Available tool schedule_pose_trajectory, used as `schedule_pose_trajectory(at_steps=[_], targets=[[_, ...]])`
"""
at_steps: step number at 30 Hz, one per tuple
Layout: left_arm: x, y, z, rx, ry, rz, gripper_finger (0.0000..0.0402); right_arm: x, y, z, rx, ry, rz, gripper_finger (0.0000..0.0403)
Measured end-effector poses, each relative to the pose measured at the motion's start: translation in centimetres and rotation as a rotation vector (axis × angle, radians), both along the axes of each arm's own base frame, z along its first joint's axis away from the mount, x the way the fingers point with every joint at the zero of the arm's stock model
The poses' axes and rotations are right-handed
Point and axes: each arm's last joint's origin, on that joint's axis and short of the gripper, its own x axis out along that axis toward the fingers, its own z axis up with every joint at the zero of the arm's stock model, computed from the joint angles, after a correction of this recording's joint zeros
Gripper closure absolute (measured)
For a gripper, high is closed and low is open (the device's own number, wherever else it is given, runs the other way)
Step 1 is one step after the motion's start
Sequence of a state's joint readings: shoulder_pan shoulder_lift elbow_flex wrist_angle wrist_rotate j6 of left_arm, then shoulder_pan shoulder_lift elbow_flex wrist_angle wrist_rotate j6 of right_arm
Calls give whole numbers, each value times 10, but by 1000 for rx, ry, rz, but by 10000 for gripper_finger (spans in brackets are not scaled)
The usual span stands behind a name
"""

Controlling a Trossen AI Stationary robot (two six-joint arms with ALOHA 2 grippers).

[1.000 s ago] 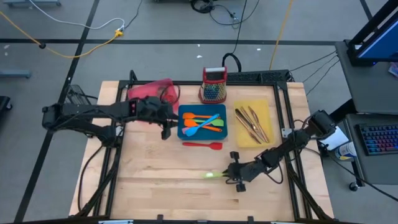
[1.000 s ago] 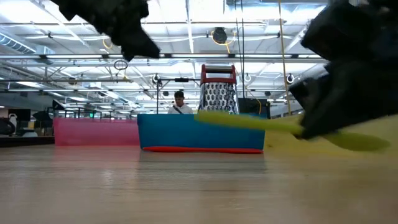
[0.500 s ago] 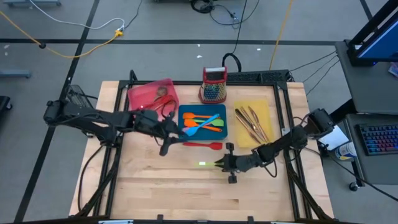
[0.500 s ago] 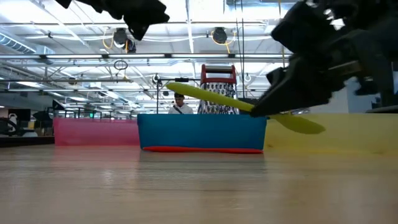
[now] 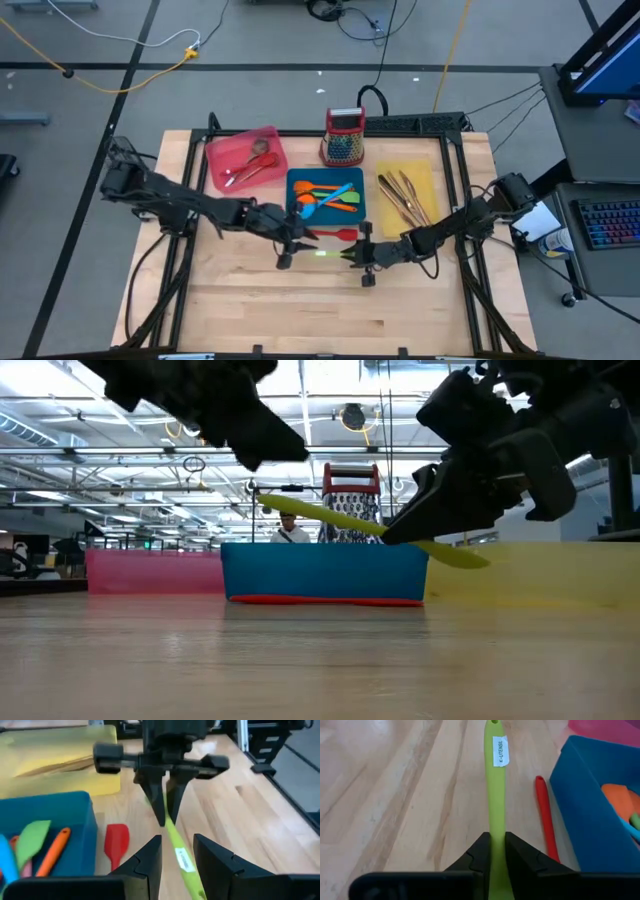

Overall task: Pick & Place Kitchen Items
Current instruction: Put the light green serving spoon into the pink bin

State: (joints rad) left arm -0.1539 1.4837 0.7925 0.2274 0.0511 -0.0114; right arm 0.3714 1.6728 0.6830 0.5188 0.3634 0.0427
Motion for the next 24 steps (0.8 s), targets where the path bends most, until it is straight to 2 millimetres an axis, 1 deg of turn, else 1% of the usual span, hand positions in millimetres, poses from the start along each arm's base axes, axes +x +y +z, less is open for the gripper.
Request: schedule_pose_trajectory(at_steps=[3, 8, 11, 15, 24], targets=[[8, -1, -14, -13, 20, 9, 284, 0, 0, 0, -16, -1, 10, 369], [15, -3, -34, -45, 76, -7, 284, 0, 0, 1, -23, -5, 14, 366], [16, -5, -37, -92, 89, -46, 284, 0, 0, 1, -23, -5, 13, 367], [16, -5, -39, -135, 107, -32, 284, 1, 0, 1, -25, -15, 11, 367], [16, -5, -38, -145, 112, -23, 284, 3, 0, 5, -51, -57, 5, 367]])
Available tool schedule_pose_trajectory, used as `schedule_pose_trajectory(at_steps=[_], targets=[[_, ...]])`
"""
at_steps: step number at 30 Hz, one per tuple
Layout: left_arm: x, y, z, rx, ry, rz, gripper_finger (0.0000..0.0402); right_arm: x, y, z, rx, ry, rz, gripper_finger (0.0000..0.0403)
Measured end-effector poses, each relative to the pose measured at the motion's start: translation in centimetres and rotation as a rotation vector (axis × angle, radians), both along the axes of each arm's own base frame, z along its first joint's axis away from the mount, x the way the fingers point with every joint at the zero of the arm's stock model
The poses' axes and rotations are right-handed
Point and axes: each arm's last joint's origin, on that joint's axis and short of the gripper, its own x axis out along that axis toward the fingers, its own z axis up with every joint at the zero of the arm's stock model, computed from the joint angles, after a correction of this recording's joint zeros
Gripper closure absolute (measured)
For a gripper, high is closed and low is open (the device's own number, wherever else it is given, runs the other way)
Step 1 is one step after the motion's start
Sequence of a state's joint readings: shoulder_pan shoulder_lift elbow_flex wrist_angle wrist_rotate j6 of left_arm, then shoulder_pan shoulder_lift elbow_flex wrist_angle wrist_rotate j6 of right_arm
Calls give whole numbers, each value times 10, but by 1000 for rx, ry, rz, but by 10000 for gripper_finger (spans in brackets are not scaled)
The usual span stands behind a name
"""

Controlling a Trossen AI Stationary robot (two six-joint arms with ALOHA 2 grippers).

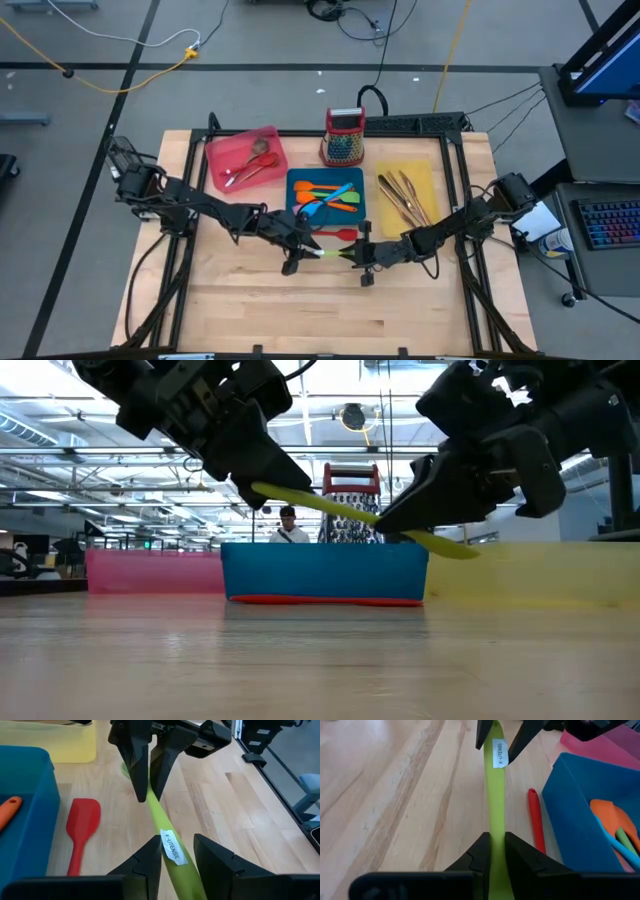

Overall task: Pick & Place Kitchen Items
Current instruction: Put the light green serving spoon into the pink bin

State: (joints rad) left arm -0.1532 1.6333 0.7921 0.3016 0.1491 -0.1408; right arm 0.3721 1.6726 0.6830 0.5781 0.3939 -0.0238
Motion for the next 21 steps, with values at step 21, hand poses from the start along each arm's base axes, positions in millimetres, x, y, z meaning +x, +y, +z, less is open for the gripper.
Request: schedule_pose_trajectory(at_steps=[21], targets=[[0, 2, -1, 70, -5, 47, 284, 5, -2, 12, -18, -123, -47, 365]])
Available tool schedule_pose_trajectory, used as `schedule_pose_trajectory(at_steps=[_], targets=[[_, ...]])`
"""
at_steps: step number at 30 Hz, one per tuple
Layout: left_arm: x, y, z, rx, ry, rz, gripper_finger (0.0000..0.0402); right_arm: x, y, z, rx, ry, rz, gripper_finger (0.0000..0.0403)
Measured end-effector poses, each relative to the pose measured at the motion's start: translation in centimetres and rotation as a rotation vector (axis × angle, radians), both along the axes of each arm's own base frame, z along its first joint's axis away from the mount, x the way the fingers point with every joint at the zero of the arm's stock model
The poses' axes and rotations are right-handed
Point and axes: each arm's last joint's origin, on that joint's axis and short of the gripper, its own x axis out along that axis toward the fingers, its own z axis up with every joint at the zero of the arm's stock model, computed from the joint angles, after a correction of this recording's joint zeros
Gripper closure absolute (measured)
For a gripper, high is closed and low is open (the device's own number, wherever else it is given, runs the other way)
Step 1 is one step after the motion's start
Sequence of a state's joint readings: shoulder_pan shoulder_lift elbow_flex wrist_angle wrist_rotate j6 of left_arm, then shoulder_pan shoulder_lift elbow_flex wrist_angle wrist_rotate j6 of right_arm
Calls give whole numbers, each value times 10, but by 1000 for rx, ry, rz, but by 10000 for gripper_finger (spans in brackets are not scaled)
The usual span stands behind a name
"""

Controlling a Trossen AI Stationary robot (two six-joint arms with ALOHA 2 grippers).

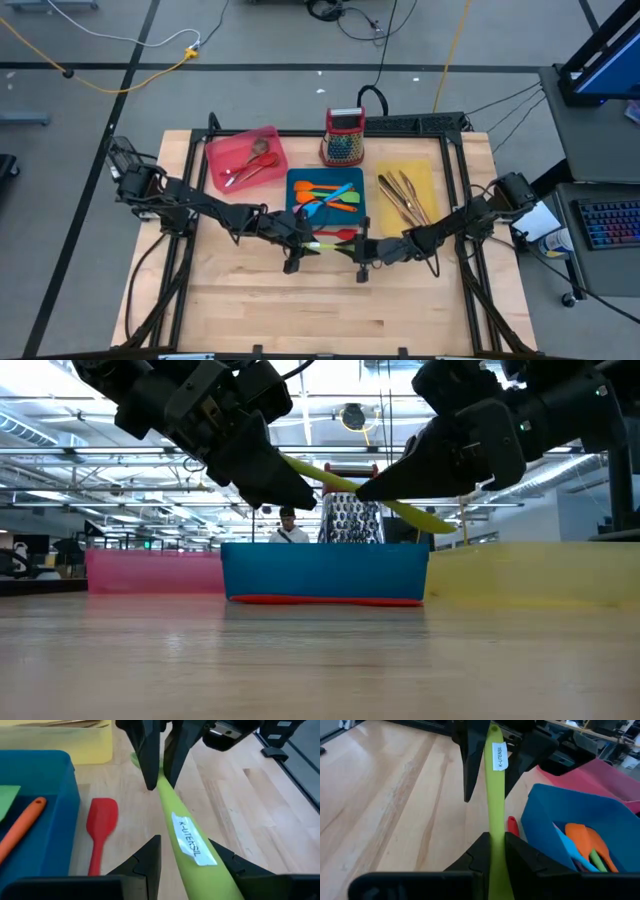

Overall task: Pick & Place Kitchen Items
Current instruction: Put the light green serving spoon into the pink bin

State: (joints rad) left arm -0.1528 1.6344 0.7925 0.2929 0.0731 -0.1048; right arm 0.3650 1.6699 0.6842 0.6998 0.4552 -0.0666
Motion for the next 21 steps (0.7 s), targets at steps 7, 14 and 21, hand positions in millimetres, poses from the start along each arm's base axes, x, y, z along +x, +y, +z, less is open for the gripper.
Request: schedule_pose_trajectory(at_steps=[7, 14, 21], targets=[[1, 0, 1, 18, -22, -7, 284, 1, -5, -2, -5, 28, -6, 367], [2, 2, 2, 50, -37, 26, 284, 0, -6, -4, -10, 45, -7, 364], [2, 2, 2, 69, -38, 23, 311, 0, -6, -5, -11, 45, -11, 364]])
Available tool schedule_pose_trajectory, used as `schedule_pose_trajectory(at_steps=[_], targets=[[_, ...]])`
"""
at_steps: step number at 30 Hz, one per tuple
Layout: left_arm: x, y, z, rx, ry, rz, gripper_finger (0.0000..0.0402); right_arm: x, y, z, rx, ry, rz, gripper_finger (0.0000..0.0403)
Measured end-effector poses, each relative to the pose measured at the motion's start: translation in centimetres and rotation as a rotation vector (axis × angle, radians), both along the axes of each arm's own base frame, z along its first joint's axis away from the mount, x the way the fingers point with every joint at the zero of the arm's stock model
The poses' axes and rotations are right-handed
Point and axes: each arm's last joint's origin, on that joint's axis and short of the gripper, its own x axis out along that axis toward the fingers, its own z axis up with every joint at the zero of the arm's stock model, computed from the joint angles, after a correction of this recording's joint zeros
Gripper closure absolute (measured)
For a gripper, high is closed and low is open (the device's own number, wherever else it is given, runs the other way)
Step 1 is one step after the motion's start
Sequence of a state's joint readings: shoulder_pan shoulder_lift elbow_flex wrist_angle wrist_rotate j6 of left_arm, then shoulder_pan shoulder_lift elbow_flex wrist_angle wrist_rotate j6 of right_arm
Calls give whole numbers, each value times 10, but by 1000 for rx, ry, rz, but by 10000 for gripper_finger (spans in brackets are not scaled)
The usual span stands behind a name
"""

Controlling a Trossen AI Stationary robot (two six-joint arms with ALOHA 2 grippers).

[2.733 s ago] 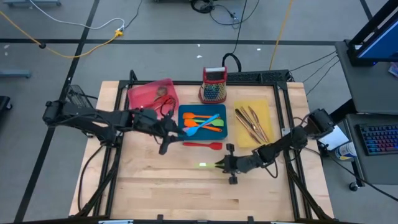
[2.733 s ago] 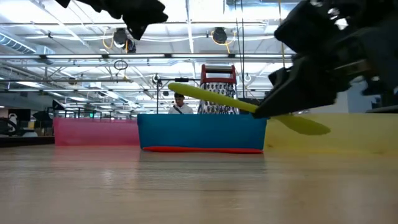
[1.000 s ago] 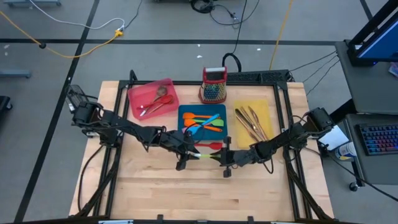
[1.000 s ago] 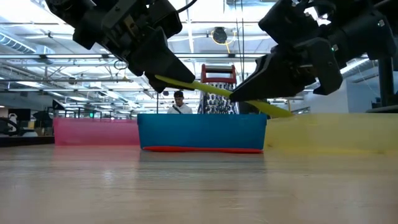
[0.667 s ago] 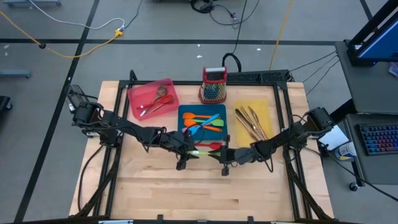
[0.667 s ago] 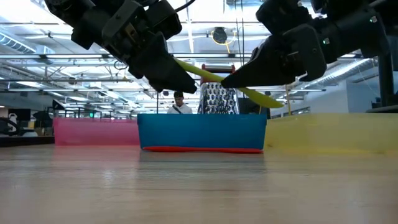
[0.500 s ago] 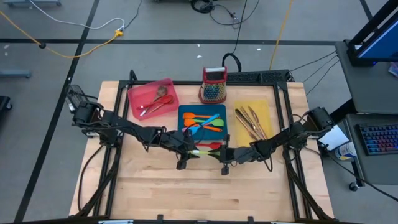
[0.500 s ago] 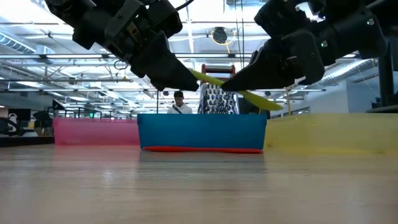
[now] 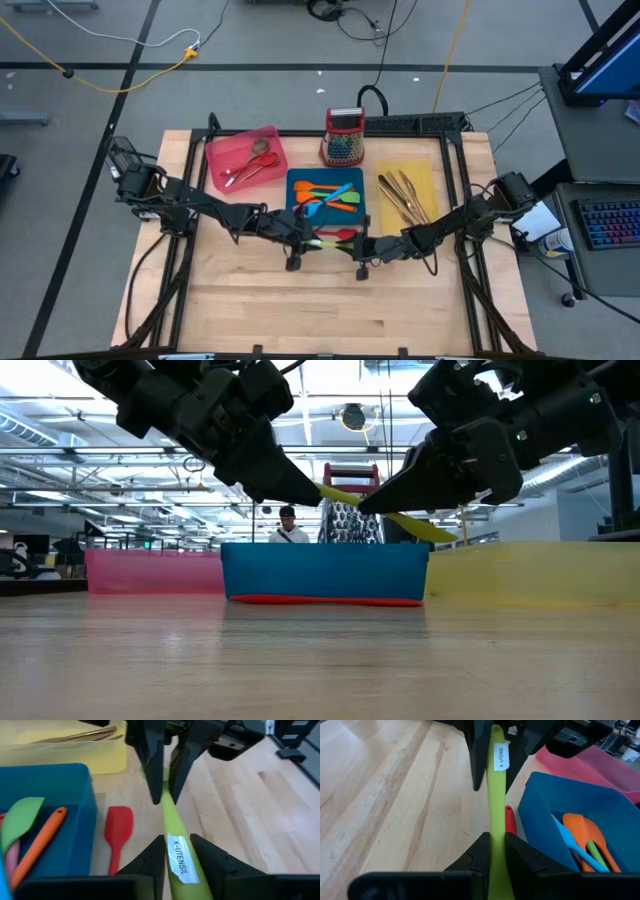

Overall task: Pick & Place Kitchen Items
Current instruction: Put the light green serving spoon into the pink bin

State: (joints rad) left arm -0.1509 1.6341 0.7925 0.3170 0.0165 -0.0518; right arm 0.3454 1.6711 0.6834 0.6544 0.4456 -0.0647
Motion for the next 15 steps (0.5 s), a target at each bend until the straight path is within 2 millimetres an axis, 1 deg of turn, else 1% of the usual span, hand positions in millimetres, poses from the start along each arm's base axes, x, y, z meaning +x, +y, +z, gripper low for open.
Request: schedule_pose_trajectory(at_steps=[3, 8, 11, 15], targets=[[0, 1, 0, 11, 1, 20, 336, 0, 0, 0, 3, 0, -12, 363], [0, 1, 0, 31, -2, 42, 337, 0, 0, 0, 0, 0, -8, 361], [0, 1, 0, 32, -3, 44, 337, 0, 0, 0, -2, 1, 0, 347], [0, 1, 0, 25, -3, 48, 337, 0, 0, 0, -4, 2, 5, 319]])
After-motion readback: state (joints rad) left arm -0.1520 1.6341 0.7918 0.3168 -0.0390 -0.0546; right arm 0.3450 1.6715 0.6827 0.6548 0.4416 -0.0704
